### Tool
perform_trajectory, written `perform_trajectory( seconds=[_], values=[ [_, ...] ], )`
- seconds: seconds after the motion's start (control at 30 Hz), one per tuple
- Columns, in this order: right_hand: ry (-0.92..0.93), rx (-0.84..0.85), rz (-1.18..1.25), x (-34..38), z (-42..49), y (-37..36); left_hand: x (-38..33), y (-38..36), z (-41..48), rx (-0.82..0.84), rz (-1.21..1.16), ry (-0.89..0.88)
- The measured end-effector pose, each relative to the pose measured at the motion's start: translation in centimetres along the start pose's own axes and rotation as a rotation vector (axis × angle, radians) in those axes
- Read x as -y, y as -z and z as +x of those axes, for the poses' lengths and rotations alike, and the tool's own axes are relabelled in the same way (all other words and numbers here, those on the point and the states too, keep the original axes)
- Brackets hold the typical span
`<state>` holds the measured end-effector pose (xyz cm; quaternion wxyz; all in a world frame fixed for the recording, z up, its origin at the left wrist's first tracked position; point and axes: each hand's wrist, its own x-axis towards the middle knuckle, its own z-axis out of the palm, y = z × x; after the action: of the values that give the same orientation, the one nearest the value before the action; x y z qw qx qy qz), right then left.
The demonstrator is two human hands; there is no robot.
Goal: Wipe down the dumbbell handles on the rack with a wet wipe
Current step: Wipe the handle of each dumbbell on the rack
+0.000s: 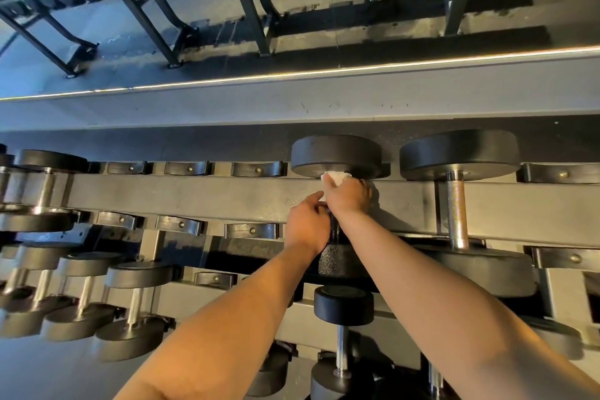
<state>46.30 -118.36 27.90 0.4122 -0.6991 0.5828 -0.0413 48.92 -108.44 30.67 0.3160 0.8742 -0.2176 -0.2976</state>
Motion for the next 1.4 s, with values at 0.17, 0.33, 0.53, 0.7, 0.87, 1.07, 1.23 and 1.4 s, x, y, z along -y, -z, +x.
perform_trajectory(
  seconds=[0.17,0.33,0.53,0.7,0.87,1.07,1.23,1.4],
  values=[
    [-0.015,-0.004,-0.027,0.8,0.5,-0.1,-0.2,0.2,-0.2,-0.007,-0.002,-0.026],
    [0.034,0.028,-0.082,0.2,0.2,-0.4,-0.4,0.2,-0.4,-0.022,-0.009,-0.044],
    [0.056,0.070,-0.174,-1.3,-0.8,-0.1,-0.6,0.3,-0.6,-0.024,-0.010,-0.018],
    [0.031,0.099,-0.011,-0.7,1.1,-0.3,-0.7,0.4,-0.6,-0.030,0.013,-0.021],
    [0.026,0.149,0.002,-0.3,1.9,-0.7,-0.3,0.4,-0.3,-0.029,-0.007,-0.024],
    [-0.013,0.261,-0.082,-2.2,-0.5,-0.3,-0.7,0.5,-0.4,-0.074,-0.092,0.030],
    [-0.087,0.424,-0.108,-3.3,-0.8,-0.2,-0.7,0.5,-0.4,-0.073,-0.124,0.063],
    [-0.097,0.531,-0.224,-2.9,-1.7,1.2,-0.6,0.6,-0.4,-0.060,-0.128,0.070]
  ],
)
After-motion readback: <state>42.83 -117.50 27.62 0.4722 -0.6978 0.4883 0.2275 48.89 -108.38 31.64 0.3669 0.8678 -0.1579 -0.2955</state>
